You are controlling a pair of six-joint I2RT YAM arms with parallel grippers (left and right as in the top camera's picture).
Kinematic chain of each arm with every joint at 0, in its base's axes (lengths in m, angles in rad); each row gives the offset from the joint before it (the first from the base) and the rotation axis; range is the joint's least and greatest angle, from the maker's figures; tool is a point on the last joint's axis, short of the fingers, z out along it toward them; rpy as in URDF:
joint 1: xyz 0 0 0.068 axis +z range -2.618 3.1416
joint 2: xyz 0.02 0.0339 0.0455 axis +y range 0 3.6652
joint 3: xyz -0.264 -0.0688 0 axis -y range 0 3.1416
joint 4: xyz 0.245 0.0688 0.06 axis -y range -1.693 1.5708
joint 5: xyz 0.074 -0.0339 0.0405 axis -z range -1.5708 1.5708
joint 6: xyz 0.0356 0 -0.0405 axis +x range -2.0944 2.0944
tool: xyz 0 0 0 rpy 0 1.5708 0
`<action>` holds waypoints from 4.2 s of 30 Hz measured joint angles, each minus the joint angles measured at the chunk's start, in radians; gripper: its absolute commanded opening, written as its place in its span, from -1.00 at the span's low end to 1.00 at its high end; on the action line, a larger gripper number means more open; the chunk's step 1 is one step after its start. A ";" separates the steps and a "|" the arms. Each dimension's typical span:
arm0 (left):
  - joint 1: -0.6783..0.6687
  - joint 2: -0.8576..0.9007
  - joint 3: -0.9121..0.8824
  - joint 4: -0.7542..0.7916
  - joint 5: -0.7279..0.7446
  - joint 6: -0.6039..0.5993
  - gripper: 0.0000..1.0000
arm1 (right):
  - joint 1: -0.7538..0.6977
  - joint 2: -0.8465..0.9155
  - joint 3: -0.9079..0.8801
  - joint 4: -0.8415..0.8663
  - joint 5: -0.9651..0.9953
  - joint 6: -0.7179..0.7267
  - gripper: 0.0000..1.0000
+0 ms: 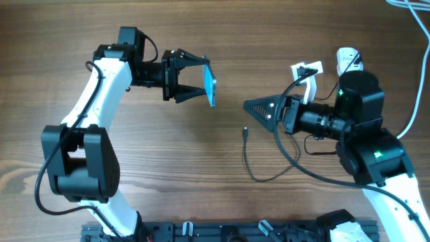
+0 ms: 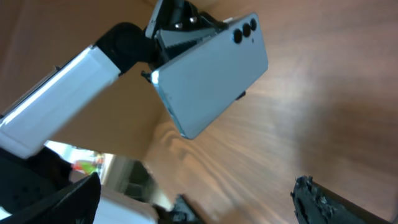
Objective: Plug charger to phone and switch on socket
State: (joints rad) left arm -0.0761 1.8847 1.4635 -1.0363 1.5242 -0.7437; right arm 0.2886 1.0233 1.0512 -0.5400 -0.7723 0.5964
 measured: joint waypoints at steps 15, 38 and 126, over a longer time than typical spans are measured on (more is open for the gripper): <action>0.000 0.000 0.000 0.000 -0.037 0.000 0.33 | 0.499 0.354 0.572 -0.553 0.855 -0.078 0.99; 0.000 0.000 0.000 0.000 -0.042 -0.048 0.33 | 0.596 0.529 0.603 -0.412 1.022 0.028 0.15; 0.000 -0.002 0.005 0.155 -0.087 -0.108 1.00 | 0.587 0.394 0.603 -0.533 1.324 0.516 -0.91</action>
State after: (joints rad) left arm -0.0765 1.8828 1.4685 -0.8810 1.4368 -0.8516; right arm 0.8753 1.4174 1.6543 -1.0725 0.5514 1.1122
